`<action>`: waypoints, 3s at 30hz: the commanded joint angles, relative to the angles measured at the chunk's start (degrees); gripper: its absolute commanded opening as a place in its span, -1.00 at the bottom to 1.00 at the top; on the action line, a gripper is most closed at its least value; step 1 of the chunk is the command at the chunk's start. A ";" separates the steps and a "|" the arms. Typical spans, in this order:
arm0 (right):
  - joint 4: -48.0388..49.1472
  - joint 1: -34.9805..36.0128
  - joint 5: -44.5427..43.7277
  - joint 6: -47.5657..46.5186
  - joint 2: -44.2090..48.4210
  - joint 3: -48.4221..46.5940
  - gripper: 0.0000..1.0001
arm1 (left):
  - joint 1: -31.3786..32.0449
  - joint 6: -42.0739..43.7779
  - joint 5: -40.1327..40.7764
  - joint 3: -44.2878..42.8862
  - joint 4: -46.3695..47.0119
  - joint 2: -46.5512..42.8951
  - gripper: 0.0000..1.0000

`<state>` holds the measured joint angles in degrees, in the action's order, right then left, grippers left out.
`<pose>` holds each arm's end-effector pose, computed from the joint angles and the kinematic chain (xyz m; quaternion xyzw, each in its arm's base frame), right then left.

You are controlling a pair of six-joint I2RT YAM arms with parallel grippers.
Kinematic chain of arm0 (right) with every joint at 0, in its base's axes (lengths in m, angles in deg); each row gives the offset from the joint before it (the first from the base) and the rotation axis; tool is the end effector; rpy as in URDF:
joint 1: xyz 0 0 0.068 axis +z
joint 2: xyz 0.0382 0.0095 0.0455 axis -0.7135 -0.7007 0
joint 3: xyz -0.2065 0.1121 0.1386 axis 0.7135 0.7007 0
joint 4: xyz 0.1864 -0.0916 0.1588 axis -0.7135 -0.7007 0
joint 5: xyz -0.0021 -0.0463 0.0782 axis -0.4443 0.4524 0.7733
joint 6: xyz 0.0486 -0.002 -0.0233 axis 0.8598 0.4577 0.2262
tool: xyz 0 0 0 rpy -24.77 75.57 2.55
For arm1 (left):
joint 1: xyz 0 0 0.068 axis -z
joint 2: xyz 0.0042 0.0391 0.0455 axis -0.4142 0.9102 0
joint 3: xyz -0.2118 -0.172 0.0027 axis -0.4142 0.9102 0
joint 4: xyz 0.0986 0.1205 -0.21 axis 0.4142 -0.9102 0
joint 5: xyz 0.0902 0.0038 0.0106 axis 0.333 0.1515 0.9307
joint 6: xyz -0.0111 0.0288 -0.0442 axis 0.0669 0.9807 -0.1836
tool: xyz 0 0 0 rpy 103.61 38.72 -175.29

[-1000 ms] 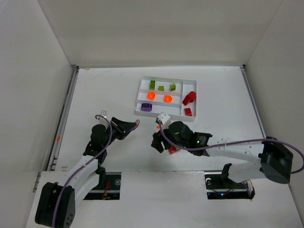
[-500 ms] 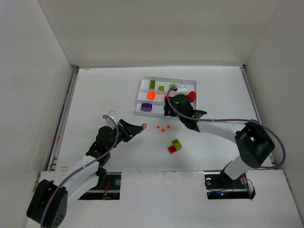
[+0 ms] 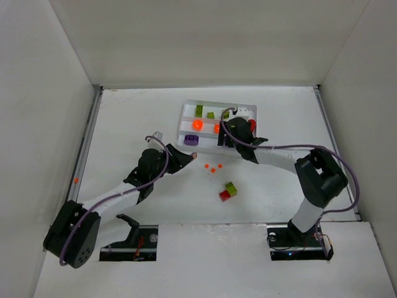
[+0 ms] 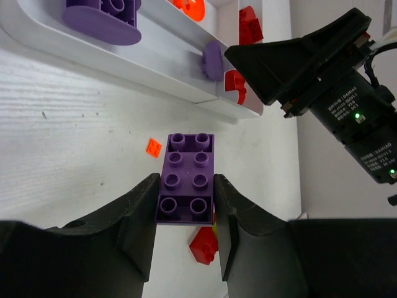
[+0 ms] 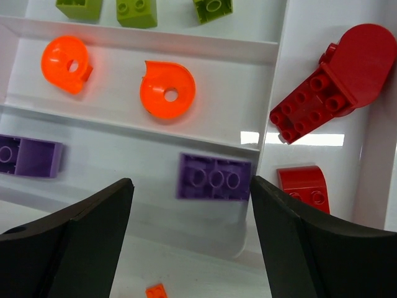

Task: Sort the legos into containers by color

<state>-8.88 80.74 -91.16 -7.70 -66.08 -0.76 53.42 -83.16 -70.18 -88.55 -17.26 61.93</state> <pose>0.3095 0.2022 0.2021 0.0000 0.8745 0.0753 0.4791 0.1927 -0.1139 0.1997 -0.0958 0.7707 -0.4575 0.4331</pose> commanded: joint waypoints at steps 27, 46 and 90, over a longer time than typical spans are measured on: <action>15.70 1.65 2.03 6.02 26.98 23.39 0.72 | 3.17 18.85 -0.95 -43.92 -14.89 42.42 -0.59; 0.45 13.67 -2.36 9.36 33.48 24.53 -0.27 | 6.86 22.64 8.99 -33.31 -11.48 17.48 0.20; -11.81 24.85 -5.62 19.56 30.67 19.53 -0.49 | 29.10 -4.61 18.83 3.71 0.12 -2.94 0.08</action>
<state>-25.49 106.12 -96.71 13.19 -36.53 21.95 83.10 -82.18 -52.59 -85.21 -23.71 58.32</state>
